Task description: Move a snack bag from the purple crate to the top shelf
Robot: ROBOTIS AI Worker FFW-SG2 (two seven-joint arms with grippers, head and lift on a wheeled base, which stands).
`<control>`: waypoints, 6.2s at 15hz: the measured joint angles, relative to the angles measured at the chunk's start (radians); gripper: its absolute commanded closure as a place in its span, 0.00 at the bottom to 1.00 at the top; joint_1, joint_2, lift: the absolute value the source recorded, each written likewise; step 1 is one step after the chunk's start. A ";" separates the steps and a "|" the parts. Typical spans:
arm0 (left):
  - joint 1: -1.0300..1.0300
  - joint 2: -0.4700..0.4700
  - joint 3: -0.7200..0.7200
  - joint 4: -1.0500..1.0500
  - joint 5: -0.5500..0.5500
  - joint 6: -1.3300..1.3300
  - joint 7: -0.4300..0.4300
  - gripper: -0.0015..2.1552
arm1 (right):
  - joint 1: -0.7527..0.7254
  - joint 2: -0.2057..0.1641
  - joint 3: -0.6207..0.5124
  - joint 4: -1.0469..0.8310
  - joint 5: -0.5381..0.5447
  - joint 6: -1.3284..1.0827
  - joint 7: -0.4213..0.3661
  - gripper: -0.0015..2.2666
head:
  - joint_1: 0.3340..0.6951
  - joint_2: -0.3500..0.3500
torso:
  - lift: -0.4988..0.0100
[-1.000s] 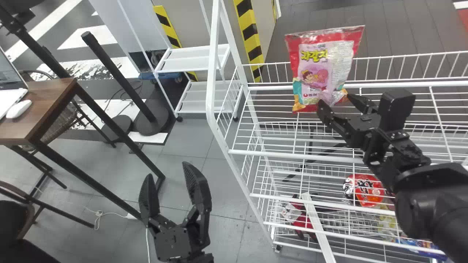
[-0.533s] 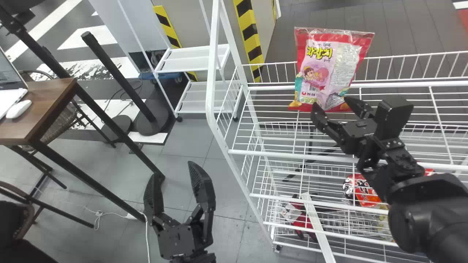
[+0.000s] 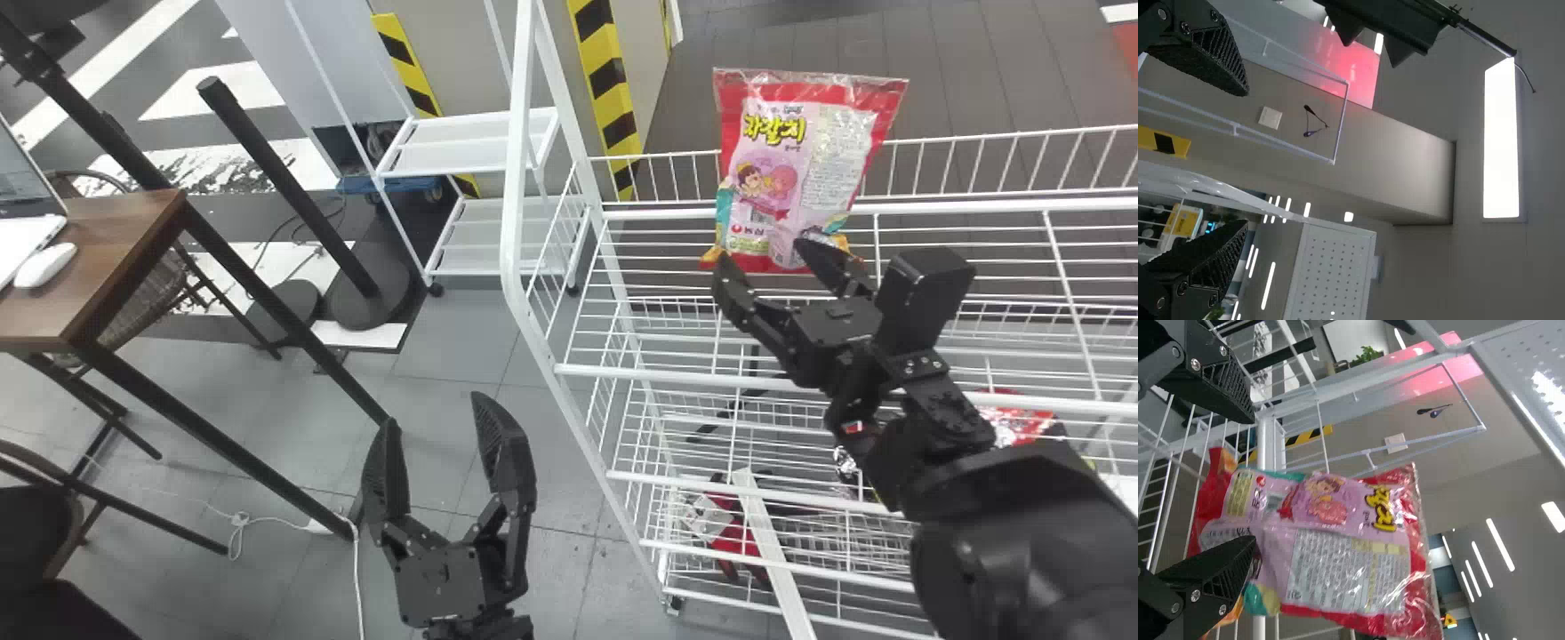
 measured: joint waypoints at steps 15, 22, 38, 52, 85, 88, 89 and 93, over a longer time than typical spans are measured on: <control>0.069 0.010 -0.065 -0.290 -0.154 0.394 0.057 0.06 | 0.609 -0.354 -0.331 -0.830 0.252 0.142 -0.129 0.06 | 1.00 0.69 | 0.98; 0.064 0.013 -0.114 -0.336 -0.202 0.534 0.066 0.07 | 0.802 -0.385 -0.465 -0.762 0.311 -0.044 -0.077 0.07 | 1.00 0.48 | 0.98; -0.253 0.004 -0.276 -0.387 -0.228 1.178 -0.037 0.07 | 0.840 -0.303 -0.576 -0.625 0.332 -0.175 -0.041 0.07 | 1.00 0.13 | 0.98; -0.545 -0.094 -0.334 -0.050 -0.212 1.184 0.083 0.08 | 0.774 -0.331 -0.545 -0.597 0.299 -0.142 -0.040 0.07 | 1.00 0.14 | 0.98; -0.718 -0.108 -0.282 0.235 -0.164 1.154 -0.014 0.33 | 0.722 -0.339 -0.505 -0.535 0.293 -0.174 -0.040 0.07 | 1.00 0.21 | 0.98; -0.719 -0.108 -0.283 0.239 -0.167 1.140 -0.002 0.47 | 0.716 -0.339 -0.502 -0.529 0.293 -0.174 -0.040 0.07 | 1.00 0.21 | 0.98; -0.717 -0.108 -0.284 0.239 -0.168 1.131 0.002 0.47 | 0.714 -0.339 -0.499 -0.526 0.293 -0.176 -0.040 0.07 | 1.00 0.21 | 0.98; -0.684 -0.108 -0.281 0.226 -0.177 1.085 0.015 0.47 | 0.709 -0.339 -0.494 -0.517 0.293 -0.180 -0.040 0.07 | 1.00 0.22 | 0.98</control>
